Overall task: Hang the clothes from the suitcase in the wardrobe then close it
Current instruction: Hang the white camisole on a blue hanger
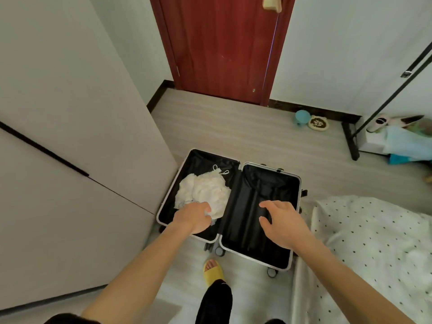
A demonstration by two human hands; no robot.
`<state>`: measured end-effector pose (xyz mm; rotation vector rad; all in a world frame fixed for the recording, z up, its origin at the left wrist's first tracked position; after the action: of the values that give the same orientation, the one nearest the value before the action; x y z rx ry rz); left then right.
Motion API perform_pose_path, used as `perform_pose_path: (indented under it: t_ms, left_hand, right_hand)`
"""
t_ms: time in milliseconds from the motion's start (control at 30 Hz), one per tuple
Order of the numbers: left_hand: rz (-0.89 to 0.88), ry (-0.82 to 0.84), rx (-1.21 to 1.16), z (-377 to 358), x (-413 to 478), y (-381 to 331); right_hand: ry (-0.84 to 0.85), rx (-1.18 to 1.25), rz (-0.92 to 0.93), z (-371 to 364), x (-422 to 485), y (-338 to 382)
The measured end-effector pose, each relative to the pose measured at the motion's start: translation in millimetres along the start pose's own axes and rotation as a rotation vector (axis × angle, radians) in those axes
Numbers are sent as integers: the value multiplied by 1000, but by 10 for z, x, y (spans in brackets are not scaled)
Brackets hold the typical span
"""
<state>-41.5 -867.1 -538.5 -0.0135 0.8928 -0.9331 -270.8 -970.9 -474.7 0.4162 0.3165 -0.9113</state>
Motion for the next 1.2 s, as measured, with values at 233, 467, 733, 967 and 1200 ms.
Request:
perform_pose_path:
  t_ms: [233, 467, 733, 967, 1200]
  left_hand:
    - [109, 46, -175, -286, 1680, 598]
    - [259, 61, -243, -1616, 3528, 1524]
    - [433, -32, -387, -3313, 5221, 2352]
    - [579, -298, -478, -3315, 5303, 2582]
    - [342, -476, -431, -1520, 4216, 2039]
  right_hand:
    - [76, 4, -32, -958, 1673, -148]
    - [280, -210, 123, -3142, 3212, -288]
    - [159, -257, 252, -5293, 4389, -569]
    - [265, -154, 225, -5600, 4357, -536]
    - [539, -123, 122, -4313, 3587, -320]
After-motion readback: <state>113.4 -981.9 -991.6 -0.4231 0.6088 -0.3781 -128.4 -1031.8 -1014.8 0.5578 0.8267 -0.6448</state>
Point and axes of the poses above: each hand's wrist, its own x-axis towards the middle knuckle, its own z-axis out of the back of the hand, y = z × x, the point moved 6 cm from there along x, towards the middle knuckle, and after that the axes turned 9 degrees about -x, right-handed, at the moved point
